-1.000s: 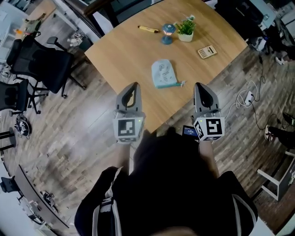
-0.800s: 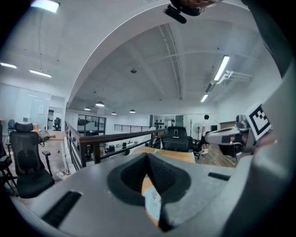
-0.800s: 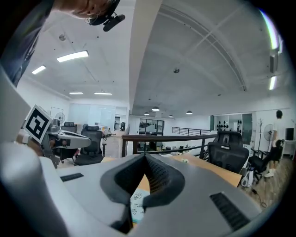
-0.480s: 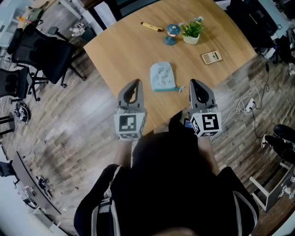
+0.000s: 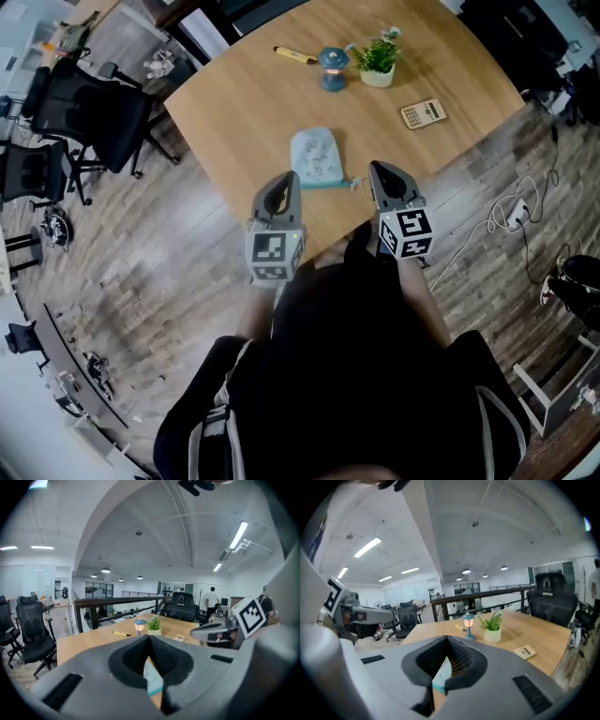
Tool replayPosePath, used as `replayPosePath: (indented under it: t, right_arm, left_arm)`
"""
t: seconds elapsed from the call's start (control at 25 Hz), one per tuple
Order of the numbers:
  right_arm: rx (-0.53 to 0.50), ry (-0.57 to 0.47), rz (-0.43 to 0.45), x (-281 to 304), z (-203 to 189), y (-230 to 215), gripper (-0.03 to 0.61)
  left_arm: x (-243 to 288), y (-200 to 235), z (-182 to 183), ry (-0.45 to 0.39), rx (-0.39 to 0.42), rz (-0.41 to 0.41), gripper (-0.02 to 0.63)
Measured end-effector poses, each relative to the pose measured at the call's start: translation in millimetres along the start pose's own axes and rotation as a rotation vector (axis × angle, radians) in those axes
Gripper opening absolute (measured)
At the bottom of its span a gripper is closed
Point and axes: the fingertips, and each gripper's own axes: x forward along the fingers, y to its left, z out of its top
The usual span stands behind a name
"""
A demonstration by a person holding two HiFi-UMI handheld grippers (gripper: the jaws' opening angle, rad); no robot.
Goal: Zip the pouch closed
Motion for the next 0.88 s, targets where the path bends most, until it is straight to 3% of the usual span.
replayPosePath:
  t: [0.2, 0.36, 0.52, 0.68, 0.88]
  right_arm:
    - [0.092, 0.389, 0.124, 55.5, -143.3, -8.8, 0.015]
    - [0.133, 0.581, 0.176, 81.0, -210.1, -15.7, 0.014]
    - [0.149, 0.641, 0.163, 89.8, -229.4, -24.6, 0.015]
    - [0.147, 0.679, 0.158, 98.4, -233.8, -24.8, 0.015]
    - [0.215, 0.685, 0.191, 100.4, -234.7, -24.2, 0.015]
  left_arm:
    - [13.1, -25.3, -33.1, 0.086, -0.057, -0.034, -0.002]
    - [17.7, -43.6, -62.2, 0.164, -0.078, -0.08, -0.002]
    - [35.0, -62.0, -120.6, 0.352, -0.082, -0.117, -0.002]
    - [60.7, -90.9, -177.3, 0.531, -0.083, -0.208, -0.002]
    - [104.7, -114.6, -224.6, 0.672, -0.158, -0.236, 0.0]
